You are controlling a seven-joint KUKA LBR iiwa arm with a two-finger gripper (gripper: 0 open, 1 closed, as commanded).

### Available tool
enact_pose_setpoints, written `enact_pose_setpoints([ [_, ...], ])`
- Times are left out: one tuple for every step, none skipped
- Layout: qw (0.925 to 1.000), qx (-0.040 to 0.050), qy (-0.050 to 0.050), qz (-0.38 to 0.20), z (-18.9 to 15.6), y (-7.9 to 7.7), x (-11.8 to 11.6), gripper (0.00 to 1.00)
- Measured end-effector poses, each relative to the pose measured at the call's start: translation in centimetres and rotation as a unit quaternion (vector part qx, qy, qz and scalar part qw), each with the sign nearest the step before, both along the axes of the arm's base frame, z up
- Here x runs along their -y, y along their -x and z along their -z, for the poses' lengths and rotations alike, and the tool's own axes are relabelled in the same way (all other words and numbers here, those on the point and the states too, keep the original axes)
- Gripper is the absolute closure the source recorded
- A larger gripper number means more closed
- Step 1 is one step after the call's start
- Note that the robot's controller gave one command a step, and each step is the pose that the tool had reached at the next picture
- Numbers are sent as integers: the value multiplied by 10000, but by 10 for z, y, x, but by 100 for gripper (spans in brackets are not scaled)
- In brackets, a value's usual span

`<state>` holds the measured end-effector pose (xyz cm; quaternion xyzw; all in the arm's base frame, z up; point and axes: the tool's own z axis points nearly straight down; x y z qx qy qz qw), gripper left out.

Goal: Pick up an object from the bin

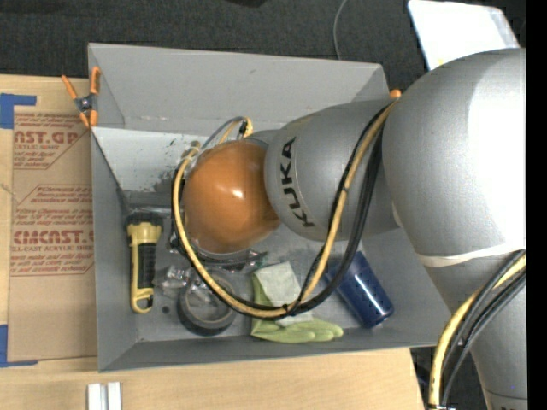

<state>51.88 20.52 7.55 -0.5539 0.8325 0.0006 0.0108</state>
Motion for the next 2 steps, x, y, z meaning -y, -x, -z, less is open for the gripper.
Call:
enact_pose_setpoints([
  [10000, -27, 10, 9, -14, 2, 0, 100],
  [10000, -48, 20, 8, -34, 3, 1, 100],
])
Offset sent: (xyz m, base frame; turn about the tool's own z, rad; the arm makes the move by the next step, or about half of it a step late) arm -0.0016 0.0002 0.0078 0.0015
